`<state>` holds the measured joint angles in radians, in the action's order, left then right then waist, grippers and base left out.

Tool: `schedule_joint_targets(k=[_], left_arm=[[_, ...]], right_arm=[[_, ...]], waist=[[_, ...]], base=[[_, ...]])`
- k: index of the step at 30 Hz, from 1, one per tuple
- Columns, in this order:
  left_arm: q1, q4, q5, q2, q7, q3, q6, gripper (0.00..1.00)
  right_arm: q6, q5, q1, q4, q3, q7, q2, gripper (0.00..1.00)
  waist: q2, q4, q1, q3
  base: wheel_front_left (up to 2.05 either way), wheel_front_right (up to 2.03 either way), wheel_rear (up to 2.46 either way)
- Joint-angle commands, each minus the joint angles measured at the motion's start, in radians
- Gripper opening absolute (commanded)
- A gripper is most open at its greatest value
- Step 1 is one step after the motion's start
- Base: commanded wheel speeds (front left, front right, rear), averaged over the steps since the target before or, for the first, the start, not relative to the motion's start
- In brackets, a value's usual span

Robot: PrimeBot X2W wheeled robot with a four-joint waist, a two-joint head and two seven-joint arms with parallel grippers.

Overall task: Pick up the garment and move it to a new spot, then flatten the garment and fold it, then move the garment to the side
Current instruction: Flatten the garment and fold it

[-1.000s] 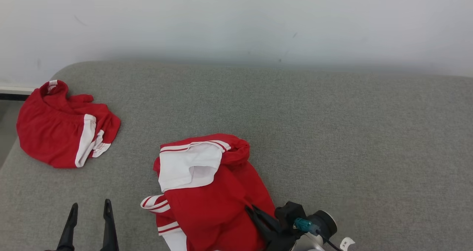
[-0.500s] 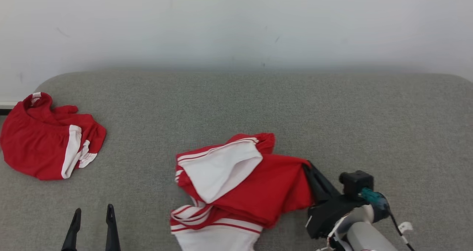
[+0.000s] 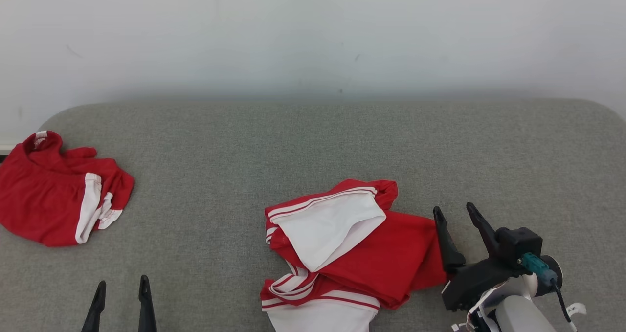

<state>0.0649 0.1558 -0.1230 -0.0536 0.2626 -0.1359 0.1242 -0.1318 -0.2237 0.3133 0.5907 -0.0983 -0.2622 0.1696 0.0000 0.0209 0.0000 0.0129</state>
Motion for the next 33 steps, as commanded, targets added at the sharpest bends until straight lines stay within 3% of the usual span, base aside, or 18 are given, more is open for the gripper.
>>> schedule_joint_targets(k=[1, 7, 16, 25, 26, 27, 28, 33], left_arm=[[0.013, -0.002, 0.004, 0.002, 0.003, -0.004, 0.004, 1.00], [0.011, -0.010, 0.014, 0.003, 0.003, -0.002, 0.006, 1.00], [0.003, -0.013, 0.020, 0.003, 0.003, 0.003, 0.007, 1.00], [-0.002, -0.009, 0.013, 0.003, 0.003, 0.002, 0.005, 1.00], [-0.003, -0.008, 0.013, 0.003, 0.003, 0.002, 0.005, 1.00], [-0.003, -0.008, 0.012, 0.003, 0.003, 0.002, 0.005, 1.00], [-0.004, -0.006, 0.012, 0.003, 0.003, 0.002, 0.006, 1.00], [-0.006, -0.001, 0.010, 0.004, 0.003, 0.000, 0.006, 1.00]], right_arm=[[0.002, 0.023, -0.021, -0.023, -0.006, -0.003, -0.013, 1.00], [0.002, 0.062, -0.081, -0.114, -0.114, -0.002, -0.014, 1.00], [0.002, 0.067, -0.115, -0.131, -0.334, 0.034, 0.015, 1.00], [0.002, 0.098, -0.084, -0.069, -0.399, 0.098, 0.048, 1.00], [0.002, 0.101, -0.079, -0.056, -0.401, 0.101, 0.048, 0.84], [0.002, 0.107, -0.073, -0.046, -0.400, 0.099, 0.047, 0.22], [0.002, 0.128, -0.063, -0.034, -0.400, 0.102, 0.052, 0.00], [0.002, 0.121, -0.035, 0.006, -0.383, 0.085, 0.028, 0.00]], waist=[[0.0000, -0.004, 0.0000, -0.006], [0.0000, -0.006, 0.0000, -0.011], [0.0000, 0.008, 0.0000, -0.008], [0.0000, 0.031, 0.0000, 0.001], [0.0000, 0.034, 0.0000, 0.002], [0.0000, 0.036, 0.0000, 0.002], [0.0000, 0.038, 0.0000, 0.003], [0.0000, 0.044, 0.0000, 0.004]], base=[[0.00, 0.00, 0.00], [0.00, 0.00, 0.00], [0.00, 0.00, 0.00], [0.00, 0.00, 0.00], [0.00, 0.00, 0.00], [0.00, 0.00, 0.00], [0.00, 0.00, 0.00], [0.00, 0.00, 0.00]])
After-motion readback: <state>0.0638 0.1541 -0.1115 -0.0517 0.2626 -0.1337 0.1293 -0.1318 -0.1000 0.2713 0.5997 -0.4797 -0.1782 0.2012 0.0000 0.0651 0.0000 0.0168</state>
